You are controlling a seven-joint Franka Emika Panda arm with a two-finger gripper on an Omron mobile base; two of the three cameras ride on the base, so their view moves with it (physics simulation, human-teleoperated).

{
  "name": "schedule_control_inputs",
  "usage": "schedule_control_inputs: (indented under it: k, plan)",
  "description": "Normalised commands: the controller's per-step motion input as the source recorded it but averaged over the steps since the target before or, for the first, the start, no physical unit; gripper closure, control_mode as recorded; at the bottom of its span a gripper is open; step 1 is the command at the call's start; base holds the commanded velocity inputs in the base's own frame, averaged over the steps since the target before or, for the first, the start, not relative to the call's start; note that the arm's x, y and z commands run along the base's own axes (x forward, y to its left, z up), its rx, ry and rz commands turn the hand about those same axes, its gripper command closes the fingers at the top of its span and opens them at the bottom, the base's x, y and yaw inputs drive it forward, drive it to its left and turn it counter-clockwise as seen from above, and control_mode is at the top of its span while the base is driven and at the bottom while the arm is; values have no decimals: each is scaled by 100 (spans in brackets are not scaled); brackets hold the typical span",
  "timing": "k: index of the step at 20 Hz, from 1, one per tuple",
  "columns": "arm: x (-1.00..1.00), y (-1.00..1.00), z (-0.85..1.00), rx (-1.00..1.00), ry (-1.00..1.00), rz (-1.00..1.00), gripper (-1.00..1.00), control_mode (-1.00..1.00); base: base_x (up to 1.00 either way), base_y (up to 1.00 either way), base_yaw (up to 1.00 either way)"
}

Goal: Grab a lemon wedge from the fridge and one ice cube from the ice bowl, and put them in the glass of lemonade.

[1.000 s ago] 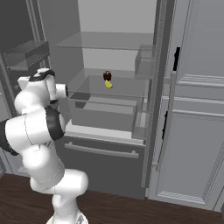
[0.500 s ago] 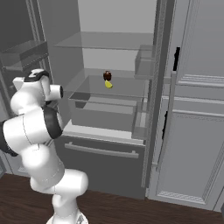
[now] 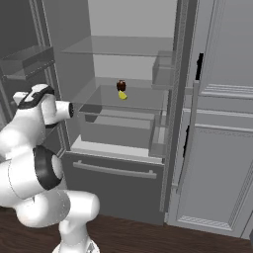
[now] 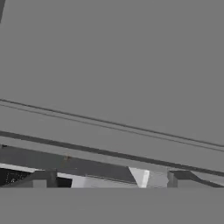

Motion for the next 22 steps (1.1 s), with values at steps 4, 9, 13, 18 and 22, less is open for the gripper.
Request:
schedule_control_inputs:
  k: [4, 9, 13, 18, 22]
  plan:
    - [-15, -24, 52, -30, 12, -20, -100, -100, 0, 0, 0]
    - [0, -28, 36, -41, 8, -25, -100, -100, 0, 0, 0]
    - [0, -77, 19, -34, -3, -24, -100, -100, 0, 0, 0]
    - [7, -86, 22, -37, 1, -22, -100, -100, 0, 0, 0]
    - [-1, -100, 42, -37, 3, -20, -100, -100, 0, 0, 0]
